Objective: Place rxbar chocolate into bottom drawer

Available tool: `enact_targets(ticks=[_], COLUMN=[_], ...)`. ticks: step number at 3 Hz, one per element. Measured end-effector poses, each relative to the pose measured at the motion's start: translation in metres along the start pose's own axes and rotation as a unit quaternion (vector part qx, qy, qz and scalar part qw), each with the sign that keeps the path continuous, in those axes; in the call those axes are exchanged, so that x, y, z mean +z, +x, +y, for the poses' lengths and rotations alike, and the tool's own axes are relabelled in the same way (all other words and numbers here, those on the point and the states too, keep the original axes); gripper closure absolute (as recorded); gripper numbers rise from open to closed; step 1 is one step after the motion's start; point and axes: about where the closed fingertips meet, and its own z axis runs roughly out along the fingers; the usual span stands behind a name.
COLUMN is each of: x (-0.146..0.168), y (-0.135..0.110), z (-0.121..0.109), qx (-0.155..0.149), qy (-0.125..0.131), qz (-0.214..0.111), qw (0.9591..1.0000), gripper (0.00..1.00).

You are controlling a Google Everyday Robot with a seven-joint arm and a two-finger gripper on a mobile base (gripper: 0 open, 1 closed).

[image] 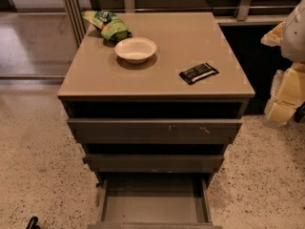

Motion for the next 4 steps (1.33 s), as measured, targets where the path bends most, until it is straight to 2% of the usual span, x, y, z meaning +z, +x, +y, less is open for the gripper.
enact_targets(ticks=[1,2,3,4], x=[0.000,0.009,0.035,0.060], y=[0.000,-0.007,-0.009,-0.010], z=[0.000,0.000,-0.028,-0.079], qx=[0.000,0.016,0.044,0.062], qy=[0.000,0.004,0.024,0.045], qz=[0.000,-0.016,-0.055,-0.097], qw=[1.0000,0.9997,0.9972,0.9923], gripper=[0.00,0.00,0.00,0.00])
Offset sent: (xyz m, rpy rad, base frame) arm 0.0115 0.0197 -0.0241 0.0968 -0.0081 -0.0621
